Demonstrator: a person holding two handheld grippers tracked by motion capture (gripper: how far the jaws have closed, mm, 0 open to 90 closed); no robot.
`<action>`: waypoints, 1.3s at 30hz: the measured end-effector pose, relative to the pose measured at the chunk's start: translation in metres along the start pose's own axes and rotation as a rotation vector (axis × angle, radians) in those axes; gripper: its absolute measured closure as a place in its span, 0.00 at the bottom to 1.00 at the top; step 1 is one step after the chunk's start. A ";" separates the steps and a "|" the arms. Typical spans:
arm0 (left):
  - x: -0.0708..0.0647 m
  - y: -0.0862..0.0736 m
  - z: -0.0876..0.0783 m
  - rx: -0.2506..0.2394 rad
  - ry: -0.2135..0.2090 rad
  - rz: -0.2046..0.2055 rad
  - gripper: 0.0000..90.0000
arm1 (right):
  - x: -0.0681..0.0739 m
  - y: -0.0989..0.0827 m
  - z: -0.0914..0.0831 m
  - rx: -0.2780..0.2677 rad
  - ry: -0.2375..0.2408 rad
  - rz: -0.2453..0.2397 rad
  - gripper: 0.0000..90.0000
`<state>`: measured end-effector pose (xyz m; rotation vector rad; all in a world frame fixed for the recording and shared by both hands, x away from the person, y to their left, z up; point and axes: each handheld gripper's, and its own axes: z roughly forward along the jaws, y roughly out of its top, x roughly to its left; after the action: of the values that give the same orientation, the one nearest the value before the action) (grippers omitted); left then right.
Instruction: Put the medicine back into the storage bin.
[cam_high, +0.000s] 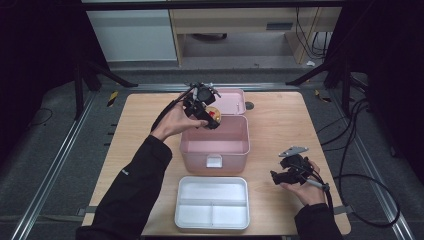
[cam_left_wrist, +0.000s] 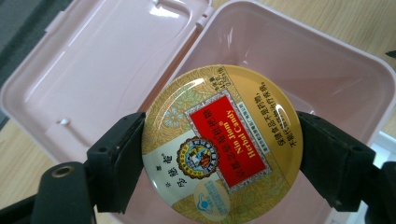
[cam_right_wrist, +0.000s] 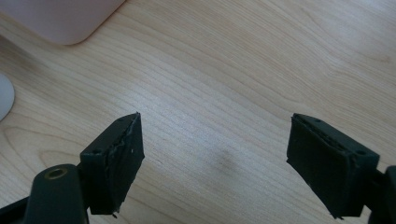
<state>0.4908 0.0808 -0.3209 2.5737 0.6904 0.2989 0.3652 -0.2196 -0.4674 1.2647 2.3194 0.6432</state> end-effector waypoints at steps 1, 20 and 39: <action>-0.001 0.003 0.006 0.001 -0.007 0.002 0.22 | 0.000 0.000 0.001 0.005 -0.001 0.000 0.21; -0.021 0.018 0.053 0.066 -0.045 0.062 0.22 | 0.000 -0.001 0.001 0.005 0.004 -0.006 0.21; -0.025 0.016 0.090 0.117 -0.093 0.057 0.22 | 0.000 -0.002 0.003 0.014 0.010 -0.011 0.20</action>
<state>0.5051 0.0218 -0.3943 2.7029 0.6181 0.1598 0.3656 -0.2194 -0.4710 1.2568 2.3414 0.6323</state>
